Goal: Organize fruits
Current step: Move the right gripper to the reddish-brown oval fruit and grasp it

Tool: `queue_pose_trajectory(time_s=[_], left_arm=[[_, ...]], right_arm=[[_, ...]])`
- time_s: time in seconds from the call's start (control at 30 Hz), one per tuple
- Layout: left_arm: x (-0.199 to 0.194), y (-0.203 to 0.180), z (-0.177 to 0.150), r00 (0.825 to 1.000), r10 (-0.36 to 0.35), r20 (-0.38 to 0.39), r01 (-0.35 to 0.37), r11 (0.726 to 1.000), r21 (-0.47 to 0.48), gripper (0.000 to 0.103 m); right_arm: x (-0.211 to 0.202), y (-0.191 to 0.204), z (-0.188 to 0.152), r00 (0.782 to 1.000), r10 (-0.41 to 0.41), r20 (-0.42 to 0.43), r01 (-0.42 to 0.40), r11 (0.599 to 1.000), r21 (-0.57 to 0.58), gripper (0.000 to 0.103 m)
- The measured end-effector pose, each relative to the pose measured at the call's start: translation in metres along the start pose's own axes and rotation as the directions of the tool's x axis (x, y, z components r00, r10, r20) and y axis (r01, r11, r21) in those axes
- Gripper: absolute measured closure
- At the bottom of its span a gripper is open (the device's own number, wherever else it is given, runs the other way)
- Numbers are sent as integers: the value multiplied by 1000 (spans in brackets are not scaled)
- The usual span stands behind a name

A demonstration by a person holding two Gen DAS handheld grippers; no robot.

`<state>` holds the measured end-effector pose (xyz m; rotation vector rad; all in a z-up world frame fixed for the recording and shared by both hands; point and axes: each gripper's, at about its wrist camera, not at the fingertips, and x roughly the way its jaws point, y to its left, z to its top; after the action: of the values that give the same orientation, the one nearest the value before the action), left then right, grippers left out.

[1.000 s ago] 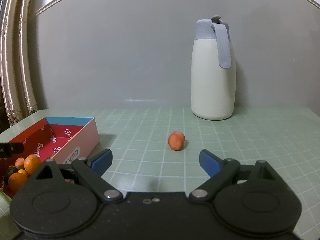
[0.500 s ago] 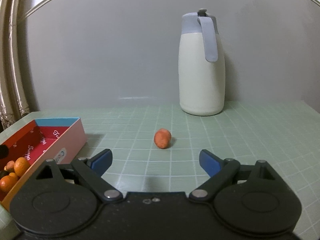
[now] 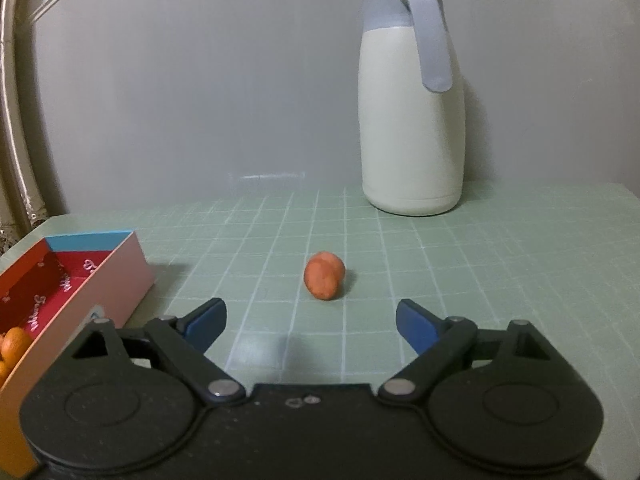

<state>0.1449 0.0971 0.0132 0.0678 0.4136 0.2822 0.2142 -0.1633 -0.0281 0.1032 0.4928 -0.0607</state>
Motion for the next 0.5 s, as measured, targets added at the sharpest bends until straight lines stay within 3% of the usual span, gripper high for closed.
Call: queue_pose_trajectory(time_s=[0.2, 0.3, 0.5], left_arm=[[2, 22, 0, 996, 84, 8, -83, 995, -52, 0], [3, 33, -2, 992, 126, 4, -125, 989, -73, 0], [11, 55, -7, 985, 163, -60, -170, 977, -129, 0]], right_arm=[[33, -1, 11, 998, 7, -60, -6, 1000, 26, 24], [49, -1, 18, 997, -11, -82, 13, 1000, 28, 24], [71, -5, 23, 992, -46, -115, 50, 998, 32, 30]])
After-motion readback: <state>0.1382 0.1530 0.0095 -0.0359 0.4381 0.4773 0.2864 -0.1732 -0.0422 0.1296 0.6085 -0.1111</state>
